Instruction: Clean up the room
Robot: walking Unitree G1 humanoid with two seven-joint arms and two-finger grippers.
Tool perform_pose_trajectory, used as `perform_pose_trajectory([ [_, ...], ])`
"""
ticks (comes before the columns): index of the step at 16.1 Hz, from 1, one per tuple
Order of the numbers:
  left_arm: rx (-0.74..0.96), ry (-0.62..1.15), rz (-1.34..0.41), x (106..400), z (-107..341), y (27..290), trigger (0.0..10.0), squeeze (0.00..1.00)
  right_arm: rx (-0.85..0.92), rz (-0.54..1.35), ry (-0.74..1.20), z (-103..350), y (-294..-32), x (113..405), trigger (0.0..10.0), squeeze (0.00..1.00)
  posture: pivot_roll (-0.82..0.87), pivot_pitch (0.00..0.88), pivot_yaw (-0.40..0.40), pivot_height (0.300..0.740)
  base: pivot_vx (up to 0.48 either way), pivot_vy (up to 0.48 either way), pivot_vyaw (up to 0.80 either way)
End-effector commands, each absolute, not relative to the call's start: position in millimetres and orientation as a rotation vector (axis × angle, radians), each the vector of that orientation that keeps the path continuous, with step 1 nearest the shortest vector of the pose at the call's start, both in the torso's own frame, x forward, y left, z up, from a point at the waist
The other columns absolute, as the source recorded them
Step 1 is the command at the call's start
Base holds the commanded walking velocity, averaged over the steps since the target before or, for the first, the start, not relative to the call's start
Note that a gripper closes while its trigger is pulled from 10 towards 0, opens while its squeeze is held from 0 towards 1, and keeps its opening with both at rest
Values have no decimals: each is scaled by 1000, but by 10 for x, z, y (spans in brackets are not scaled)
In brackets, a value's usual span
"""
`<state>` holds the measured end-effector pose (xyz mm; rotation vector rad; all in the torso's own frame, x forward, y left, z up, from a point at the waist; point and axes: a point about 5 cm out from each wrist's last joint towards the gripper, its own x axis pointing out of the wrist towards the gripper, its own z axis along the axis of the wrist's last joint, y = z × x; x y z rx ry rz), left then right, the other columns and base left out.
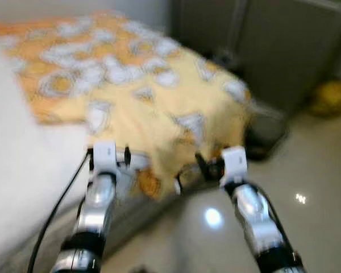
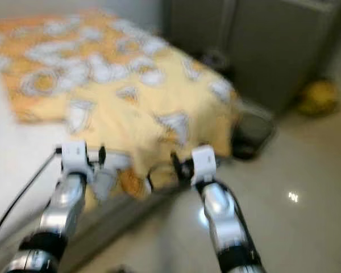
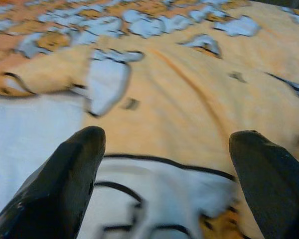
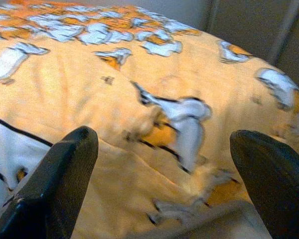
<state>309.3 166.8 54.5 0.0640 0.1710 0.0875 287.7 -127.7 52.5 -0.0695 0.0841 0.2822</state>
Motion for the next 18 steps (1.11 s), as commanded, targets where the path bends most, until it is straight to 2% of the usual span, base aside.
perform_pose_trajectory([
  [1,59,174,68,3090,541,1588,10000,0,-75,246,112,484,-1386,2860,10000,0,0,0,16,740,0,461,0],
  [4,61,188,70,3071,514,1594,10000,0,-73,240,127,454,-1404,2841,10000,0,-2,0,18,740,0,475,0],
  [6,120,206,121,3061,478,1667,10000,0,-72,246,130,449,-1400,2829,10000,0,-4,0,19,740,0,480,0],
  [9,144,210,111,3084,480,1659,10000,0,-67,247,134,439,-1408,2817,10000,0,-6,0,16,740,0,0,0],
  [13,186,182,8,3095,503,1474,10000,0,-61,218,138,425,-1458,2789,10000,0,-18,0,22,740,0,0,0],
  [18,183,155,-6,3112,543,1438,10000,0,-76,162,149,435,-1503,2824,10000,0,-17,0,22,740,0,0,0],
])
